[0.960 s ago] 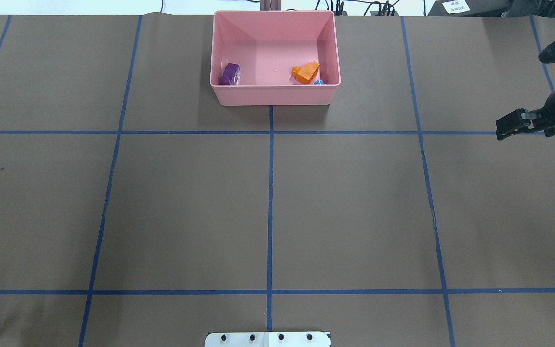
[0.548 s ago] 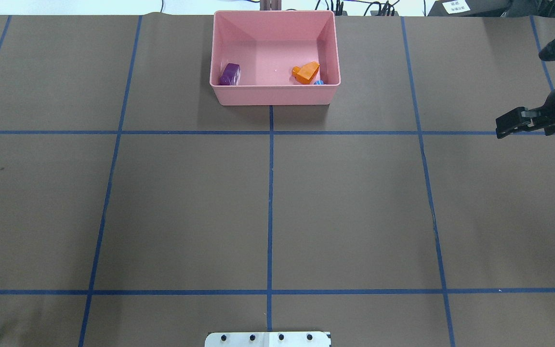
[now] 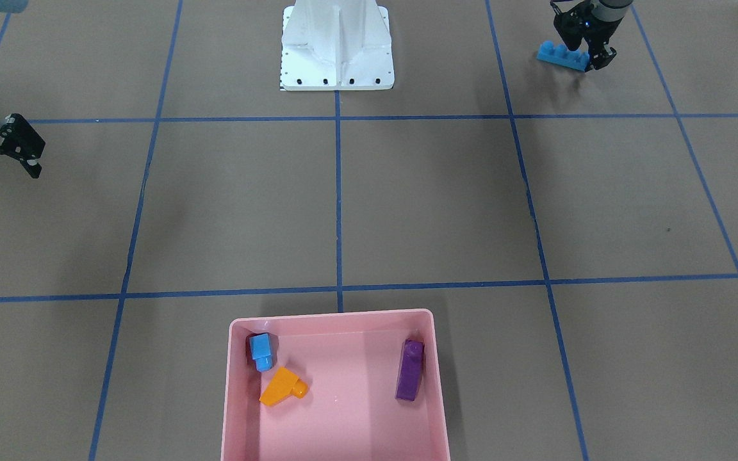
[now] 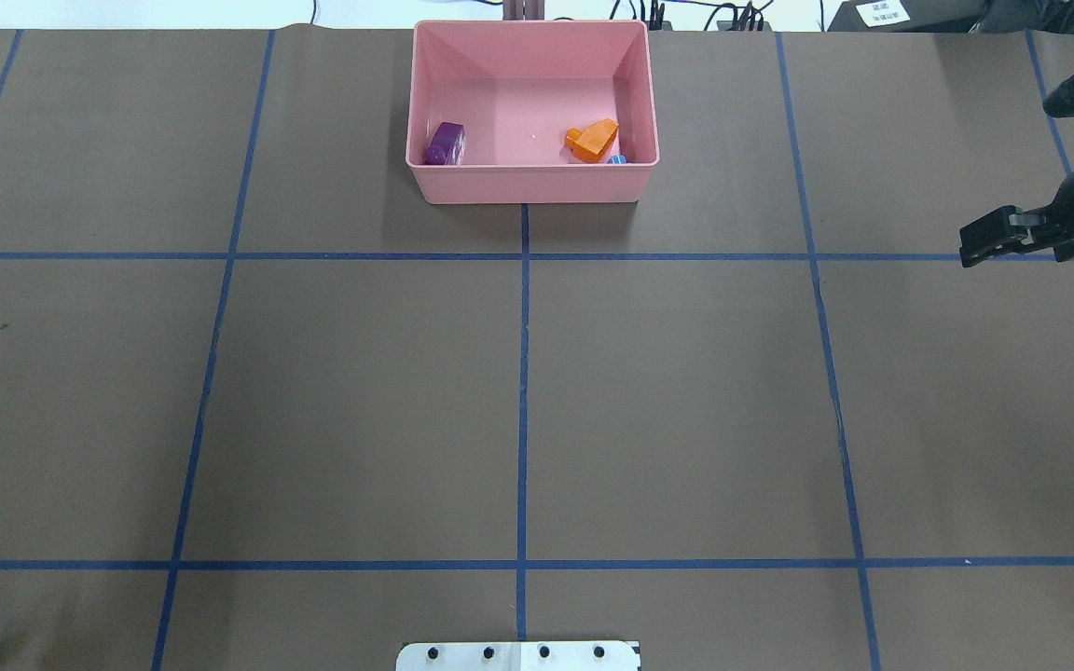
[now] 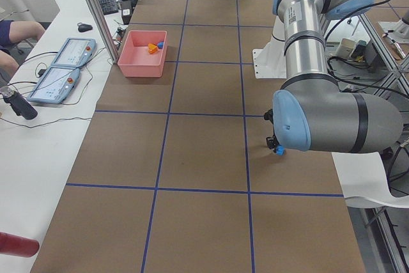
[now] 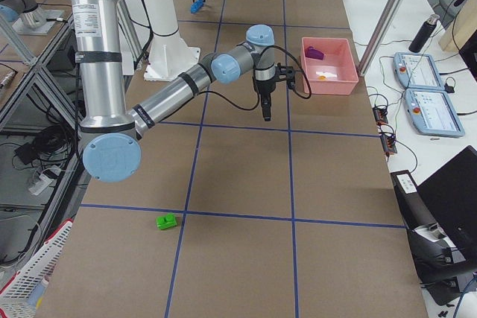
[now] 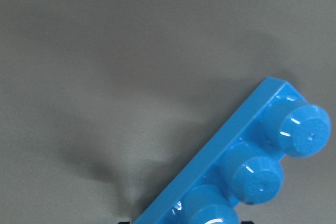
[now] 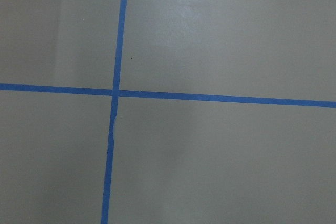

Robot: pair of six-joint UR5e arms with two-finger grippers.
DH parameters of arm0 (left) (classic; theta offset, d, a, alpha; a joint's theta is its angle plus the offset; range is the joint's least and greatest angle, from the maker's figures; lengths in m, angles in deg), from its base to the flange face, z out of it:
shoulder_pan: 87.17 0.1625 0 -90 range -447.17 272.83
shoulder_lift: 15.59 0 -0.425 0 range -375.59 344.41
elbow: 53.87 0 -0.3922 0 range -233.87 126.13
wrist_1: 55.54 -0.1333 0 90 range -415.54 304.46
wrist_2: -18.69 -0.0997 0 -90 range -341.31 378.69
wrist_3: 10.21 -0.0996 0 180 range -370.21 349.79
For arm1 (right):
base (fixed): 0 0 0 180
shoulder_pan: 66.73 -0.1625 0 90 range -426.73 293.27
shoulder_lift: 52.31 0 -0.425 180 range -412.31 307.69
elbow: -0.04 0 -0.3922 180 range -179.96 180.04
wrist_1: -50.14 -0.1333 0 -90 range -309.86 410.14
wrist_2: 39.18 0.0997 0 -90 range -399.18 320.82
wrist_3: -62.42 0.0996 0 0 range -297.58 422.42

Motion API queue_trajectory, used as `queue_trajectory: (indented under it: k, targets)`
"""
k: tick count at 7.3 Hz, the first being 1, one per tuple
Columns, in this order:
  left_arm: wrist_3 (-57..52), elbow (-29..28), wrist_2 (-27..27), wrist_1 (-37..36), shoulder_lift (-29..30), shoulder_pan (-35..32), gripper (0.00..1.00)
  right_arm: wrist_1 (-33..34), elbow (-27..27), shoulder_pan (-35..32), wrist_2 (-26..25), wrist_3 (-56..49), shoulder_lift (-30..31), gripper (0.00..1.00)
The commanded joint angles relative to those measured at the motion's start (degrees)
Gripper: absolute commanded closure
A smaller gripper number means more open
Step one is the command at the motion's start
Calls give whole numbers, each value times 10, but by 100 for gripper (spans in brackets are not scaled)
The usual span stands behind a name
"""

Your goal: Put all blocks into box

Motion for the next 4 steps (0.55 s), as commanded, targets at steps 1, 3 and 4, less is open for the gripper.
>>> queue_trajectory:
  k: [1, 3, 4]
  targets:
    - [1, 0, 0, 0, 0, 1, 46, 0, 1, 0, 1, 1, 0, 1]
    - [2, 0, 0, 0, 0, 1, 71, 0, 1, -1, 2, 0, 0, 1]
    - [2, 1, -1, 0, -1, -1, 81, -1, 1, -2, 7, 0, 0, 1]
